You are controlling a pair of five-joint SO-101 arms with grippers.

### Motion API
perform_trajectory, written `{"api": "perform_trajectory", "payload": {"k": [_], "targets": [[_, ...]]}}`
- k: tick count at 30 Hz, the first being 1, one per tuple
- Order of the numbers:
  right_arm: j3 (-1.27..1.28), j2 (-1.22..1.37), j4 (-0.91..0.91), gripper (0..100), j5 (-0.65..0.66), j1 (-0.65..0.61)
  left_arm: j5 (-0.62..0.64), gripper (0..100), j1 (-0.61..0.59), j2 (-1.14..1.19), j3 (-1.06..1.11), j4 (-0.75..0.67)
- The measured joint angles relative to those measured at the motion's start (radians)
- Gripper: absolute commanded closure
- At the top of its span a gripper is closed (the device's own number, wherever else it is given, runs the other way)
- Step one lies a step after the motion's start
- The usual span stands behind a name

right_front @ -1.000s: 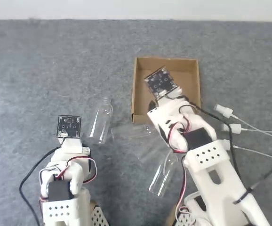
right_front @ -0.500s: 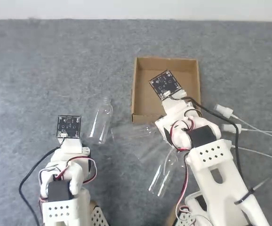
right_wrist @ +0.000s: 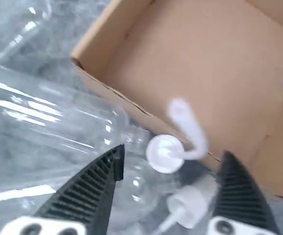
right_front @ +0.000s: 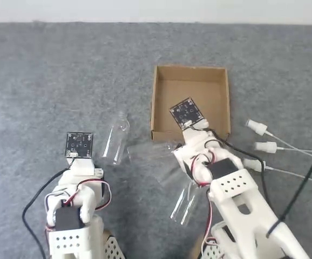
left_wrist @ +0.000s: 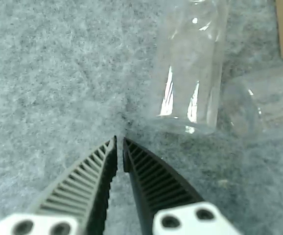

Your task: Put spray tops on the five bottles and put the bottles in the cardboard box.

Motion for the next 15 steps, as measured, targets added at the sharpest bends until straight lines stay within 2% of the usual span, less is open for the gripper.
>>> {"api": "perform_trajectory", "payload": {"k": [5,8,15], "targets": [[0.0,0.008,-0.006,81.7,-0.087,-0.077,0.0,99,0.0,0.0,0.0,0.0],[0.0,0.008,-0.006,81.7,-0.137,-0.077,0.0,99,0.0,0.0,0.0,0.0],[0.0,0.008,-0.006,81.7,-0.152,-0.054,0.0,99,0.0,0.0,0.0,0.0]]}}
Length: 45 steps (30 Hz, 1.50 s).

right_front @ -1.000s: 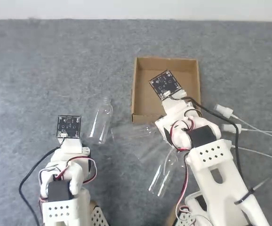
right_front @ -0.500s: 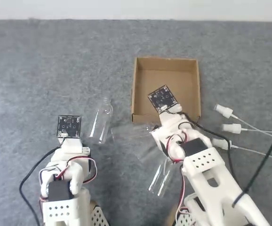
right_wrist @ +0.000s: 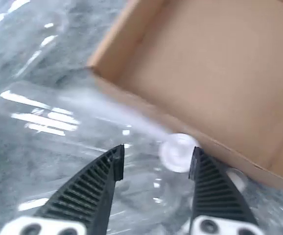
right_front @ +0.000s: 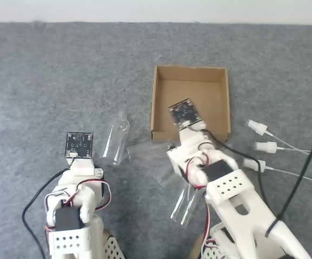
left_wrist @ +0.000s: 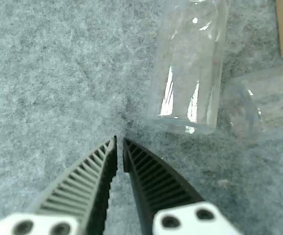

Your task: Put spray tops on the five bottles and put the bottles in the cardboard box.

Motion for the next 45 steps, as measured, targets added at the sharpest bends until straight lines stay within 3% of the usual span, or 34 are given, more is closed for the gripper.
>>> {"api": "perform_trajectory", "payload": {"k": [3,33,45], "targets": [[0.0,0.0,0.0,81.7,-0.002,0.043,0.0,99,0.0,0.0,0.0,0.0],[0.018,0.002,-0.035,82.1,-0.005,0.049,0.0,99,0.0,0.0,0.0,0.0],[-0.002,0.153,-0.041,82.1,-0.008,0.049,0.0,99,0.0,0.0,0.0,0.0]]}}
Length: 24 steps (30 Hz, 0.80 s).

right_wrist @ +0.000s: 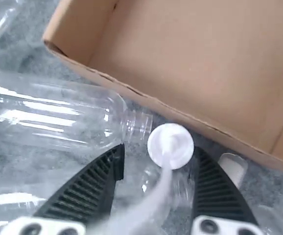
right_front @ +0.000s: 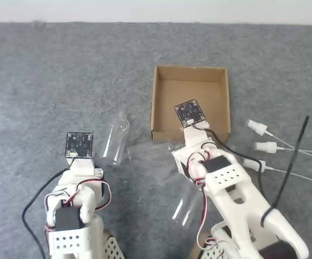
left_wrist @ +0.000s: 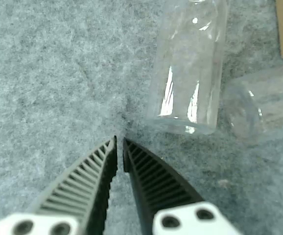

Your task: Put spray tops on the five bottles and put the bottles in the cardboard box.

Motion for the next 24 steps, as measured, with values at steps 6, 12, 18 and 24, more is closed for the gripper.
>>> {"api": "perform_trajectory", "payload": {"k": [6,12,18,24], "targets": [[-0.035,0.064,0.0,86.3,0.0,0.0,0.0,99,0.0,0.0,0.0,0.0],[-0.035,0.066,0.0,98.0,0.0,0.006,0.0,99,0.0,0.0,0.0,0.0],[-0.048,0.066,0.0,99.3,0.0,0.003,0.0,99,0.0,0.0,0.0,0.0],[-0.048,0.043,0.02,99.3,0.0,0.003,0.0,99,0.0,0.0,0.0,0.0]]}}
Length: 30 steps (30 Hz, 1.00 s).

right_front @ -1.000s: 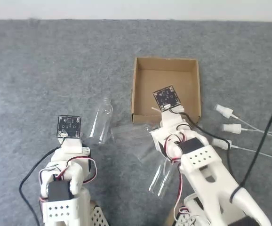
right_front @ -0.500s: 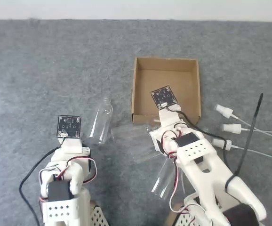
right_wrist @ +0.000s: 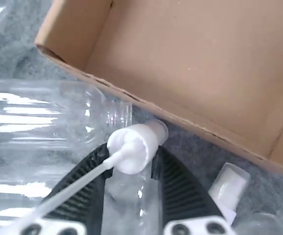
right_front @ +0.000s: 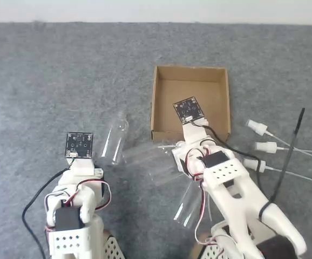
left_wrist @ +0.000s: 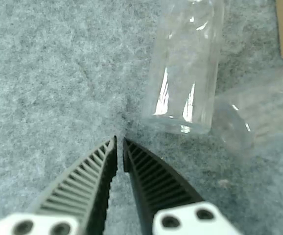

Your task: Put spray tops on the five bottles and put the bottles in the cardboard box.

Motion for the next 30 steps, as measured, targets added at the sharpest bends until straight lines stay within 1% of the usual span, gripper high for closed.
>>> {"api": "perform_trajectory", "payload": {"k": [5,11,15,18,20,23,27,30], "targets": [[-0.006,-0.169,0.103,99.3,0.002,-0.002,0.0,99,0.0,0.0,0.0,0.0],[-0.006,-0.347,0.161,99.3,0.078,-0.002,0.0,99,0.0,0.0,0.0,0.0],[-0.015,-0.391,0.161,99.3,0.11,-0.006,0.0,99,0.0,0.0,0.0,0.0],[-0.083,-0.393,0.161,99.3,0.121,-0.006,0.0,99,0.0,0.0,0.0,0.0],[-0.147,-0.377,0.161,99.3,0.121,-0.025,0.0,99,0.0,0.0,0.0,0.0],[-0.27,-0.304,0.161,99.3,0.124,-0.084,0.0,99,0.0,0.0,0.0,0.0],[-0.414,-0.12,0.153,99.3,0.127,-0.17,0.0,99,0.0,0.0,0.0,0.0],[-0.476,0.06,0.083,99.3,0.127,-0.219,0.0,99,0.0,0.0,0.0,0.0]]}}
